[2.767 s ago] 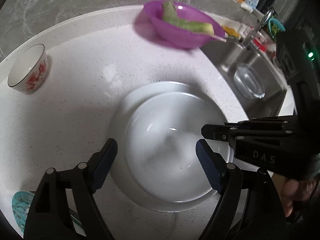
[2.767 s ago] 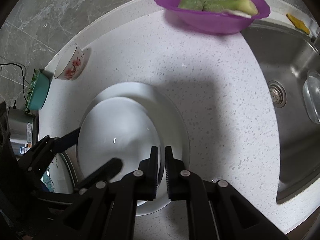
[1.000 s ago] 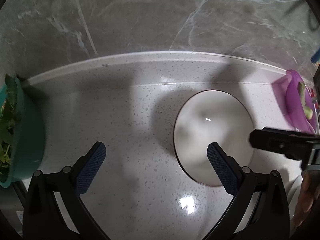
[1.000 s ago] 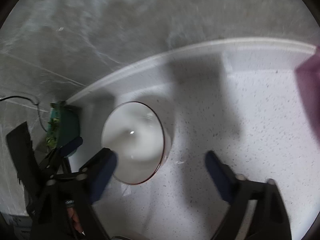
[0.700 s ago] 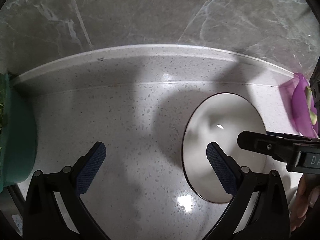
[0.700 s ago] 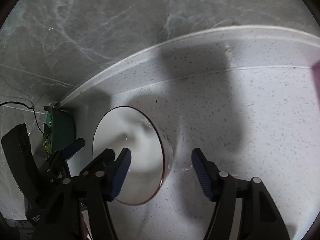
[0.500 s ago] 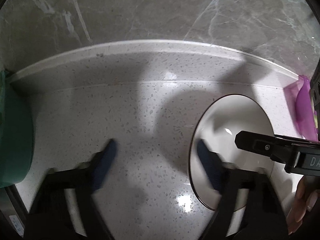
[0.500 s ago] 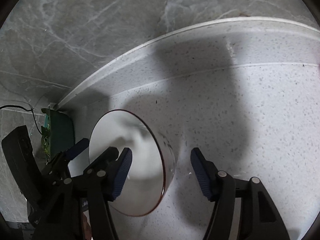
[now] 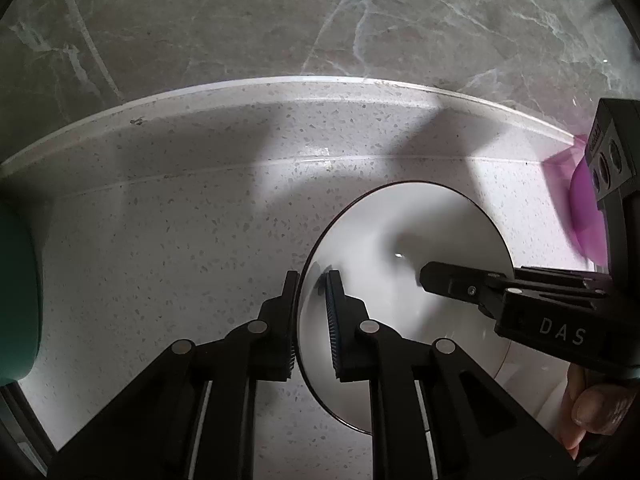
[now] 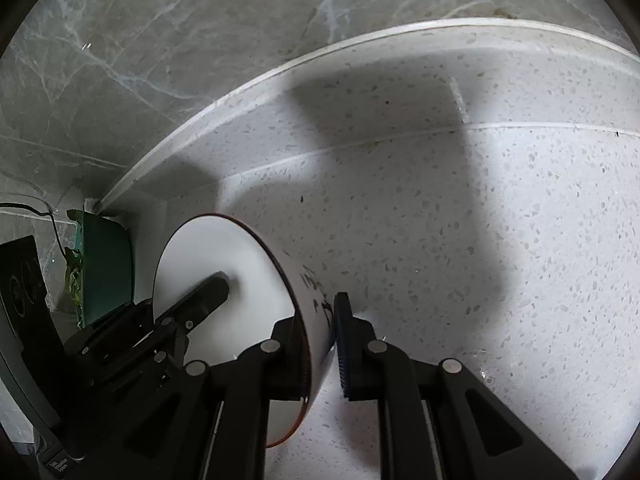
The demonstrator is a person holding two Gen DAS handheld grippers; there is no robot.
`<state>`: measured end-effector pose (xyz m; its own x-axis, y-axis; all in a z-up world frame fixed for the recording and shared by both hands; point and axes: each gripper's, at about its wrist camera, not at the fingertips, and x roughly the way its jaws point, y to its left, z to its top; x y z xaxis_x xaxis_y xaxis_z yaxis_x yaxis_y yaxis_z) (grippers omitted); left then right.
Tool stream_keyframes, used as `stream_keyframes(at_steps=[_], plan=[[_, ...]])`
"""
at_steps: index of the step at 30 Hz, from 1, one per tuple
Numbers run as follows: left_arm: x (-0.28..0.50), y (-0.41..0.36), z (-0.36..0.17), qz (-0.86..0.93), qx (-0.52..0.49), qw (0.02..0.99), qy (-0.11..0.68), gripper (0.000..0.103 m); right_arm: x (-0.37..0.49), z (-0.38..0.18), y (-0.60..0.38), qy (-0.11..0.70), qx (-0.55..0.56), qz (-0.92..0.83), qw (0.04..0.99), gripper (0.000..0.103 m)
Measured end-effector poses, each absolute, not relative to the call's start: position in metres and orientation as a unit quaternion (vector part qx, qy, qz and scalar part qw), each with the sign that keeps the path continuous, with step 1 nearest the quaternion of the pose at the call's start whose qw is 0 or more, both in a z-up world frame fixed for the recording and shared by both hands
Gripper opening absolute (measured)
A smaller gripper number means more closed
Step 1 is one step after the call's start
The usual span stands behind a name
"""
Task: Organize plates and bowls
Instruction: 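Carry the dark-rimmed bowl with both grippers over the bowl stack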
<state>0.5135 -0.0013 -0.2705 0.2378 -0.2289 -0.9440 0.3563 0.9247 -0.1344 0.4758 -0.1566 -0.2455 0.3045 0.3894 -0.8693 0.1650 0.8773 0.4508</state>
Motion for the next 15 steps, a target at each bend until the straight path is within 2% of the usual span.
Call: stream_keyframes(at_steps=[15], plan=[[0.494,-0.012,-0.252,-0.195,0.061,0.785,0.585,0.011,0.463,-0.231,-0.157,0.578,0.231,0.06,0.78,0.014]])
